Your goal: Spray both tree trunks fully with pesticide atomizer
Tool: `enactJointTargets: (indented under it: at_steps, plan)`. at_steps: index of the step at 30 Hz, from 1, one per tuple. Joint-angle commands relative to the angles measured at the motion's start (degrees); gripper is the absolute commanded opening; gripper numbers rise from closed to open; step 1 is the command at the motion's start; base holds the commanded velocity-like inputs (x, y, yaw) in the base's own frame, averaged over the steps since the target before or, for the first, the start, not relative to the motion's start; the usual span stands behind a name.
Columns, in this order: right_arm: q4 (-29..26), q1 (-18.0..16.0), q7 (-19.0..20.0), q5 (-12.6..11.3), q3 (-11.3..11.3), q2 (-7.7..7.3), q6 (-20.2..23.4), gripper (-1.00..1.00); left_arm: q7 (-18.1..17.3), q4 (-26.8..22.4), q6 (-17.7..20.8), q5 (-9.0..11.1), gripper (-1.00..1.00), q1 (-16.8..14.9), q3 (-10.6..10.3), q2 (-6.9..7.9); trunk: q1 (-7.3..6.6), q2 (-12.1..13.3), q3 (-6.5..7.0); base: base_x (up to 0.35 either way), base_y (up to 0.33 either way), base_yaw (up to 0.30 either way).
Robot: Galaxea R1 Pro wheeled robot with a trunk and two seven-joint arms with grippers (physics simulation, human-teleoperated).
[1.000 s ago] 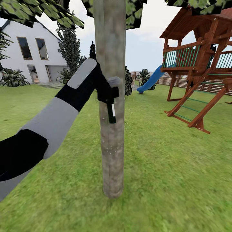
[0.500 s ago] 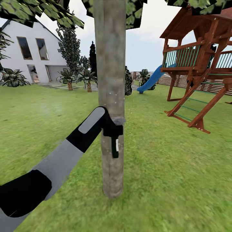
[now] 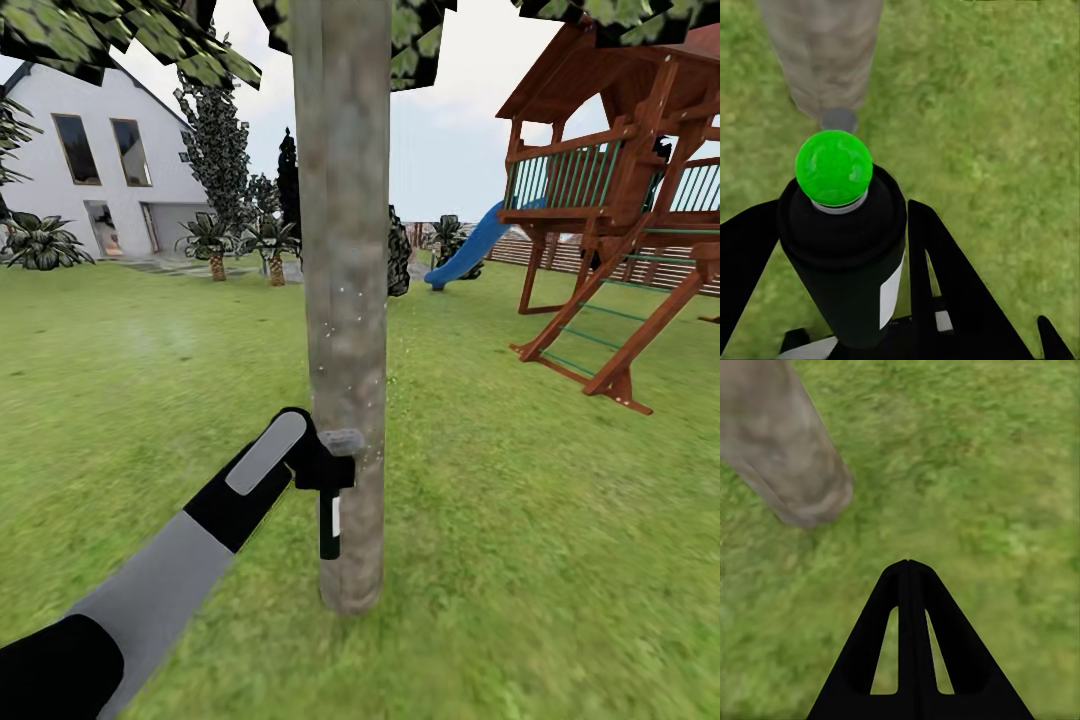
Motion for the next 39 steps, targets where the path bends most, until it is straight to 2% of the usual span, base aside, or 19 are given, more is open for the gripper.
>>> enactJointTargets:
  at_steps: [1,3,6,13,17,18,21,22,23,24,27,28,29,31,33,39]
  plan:
    - [0.01,-0.05,-0.32,-0.48,0.42,-0.05,-0.26,-1.0,-0.42,-0.01,0.2,0.49,-1.0,0.06,-0.06,0.64,0.04,-0.14,-0.14,0.0,0.104,-0.011]
    - [0.01,-0.05,-0.32,-0.48,0.43,-0.05,-0.26,-1.0,-2.1,0.01,0.2,0.25,-1.0,0.8,-0.08,1.94,0.04,-0.14,-0.14,0.0,0.22,-0.113]
    - [0.01,-0.05,-0.32,-0.48,0.43,-0.05,-0.26,-1.0,-3.04,-0.05,0.2,0.16,-1.0,1.96,-0.03,2.54,0.04,-0.14,-0.14,0.0,0.305,-0.213]
    - [0.0,-0.05,-0.34,-0.48,0.43,-0.05,-0.35,-1.0,-3.23,-0.18,0.2,0.07,-1.0,2.22,-0.06,2.68,0.04,-0.14,-0.14,0.0,0.303,-0.137]
    - [0.01,-0.05,-0.36,-0.48,0.43,-0.05,-0.35,-1.0,-2.99,-3.29,0.2,0.18,-1.0,2.05,0.57,2.64,0.04,-0.14,-0.14,0.0,0.068,-0.007]
    - [0.01,-0.05,-0.34,-0.48,0.43,-0.05,-0.35,-1.0,-2.86,-3.65,0.2,0.31,-1.0,1.42,0.75,2.7,0.04,-0.14,-0.14,0.0,0.013,-0.001]
    - [0.01,-0.05,-0.35,-0.48,0.43,-0.05,-0.35,-1.0,-1.04,-3.48,0.2,1.0,-1.0,-3.16,0.9,2.71,0.04,-0.14,-0.14,0.0,0.005,0.0]
    - [0.01,-0.05,-0.37,-0.48,0.43,-0.05,-0.35,-1.0,-0.31,-3.36,0.2,1.2,-1.0,-4.88,0.92,2.7,0.04,-0.14,-0.14,0.0,0.002,0.0]
    - [0.01,-0.05,-0.38,-0.48,0.43,-0.05,-0.35,-1.0,0.65,-2.34,0.2,1.46,-1.0,-8.25,0.98,2.56,0.04,-0.14,-0.14,0.0,0.0,0.0]
    - [0.01,-0.05,-0.38,-0.48,0.43,-0.05,-0.35,-1.0,0.99,-0.85,0.2,2.2,-1.0,-10.97,1.01,2.4,0.04,-0.14,-0.14,0.0,0.0,0.0]
    - [0.01,-0.05,-0.39,-0.48,0.43,-0.05,-0.35,-1.0,1.31,2.08,0.2,5.71,-1.0,-16.56,1.02,2.33,0.04,-0.14,-0.14,0.0,0.0,0.0]
    - [0.01,-0.05,-0.38,-0.48,0.43,-0.05,-0.35,-1.0,1.4,3.76,0.2,6.94,-1.0,-19.51,1.03,2.23,0.04,-0.14,-0.14,0.0,0.0,0.0]
    - [0.01,-0.05,-0.39,-0.48,0.43,-0.05,-0.35,-1.0,1.41,4.54,0.2,7.24,-1.0,-20.76,1.03,2.17,0.04,-0.14,-0.14,0.0,0.0,0.0]
    - [0.01,-0.05,-0.39,-0.5,0.43,-0.05,-0.33,-1.0,1.48,5.95,0.2,7.61,-1.0,-22.89,1.03,1.98,0.04,-0.14,-0.14,0.0,0.0,0.0]
    - [0.01,-0.05,-0.4,-0.49,0.43,-0.05,-0.34,-1.0,1.51,6.58,0.2,7.74,-1.0,-23.68,1.0,1.9,0.04,-0.14,-0.14,0.0,0.0,0.0]
    - [0.01,-0.05,-0.36,-0.48,0.43,-0.05,-0.35,-1.0,1.79,6.44,0.2,7.26,-1.0,-23.69,0.75,1.94,0.04,-0.14,-0.14,0.0,0.0,0.0]
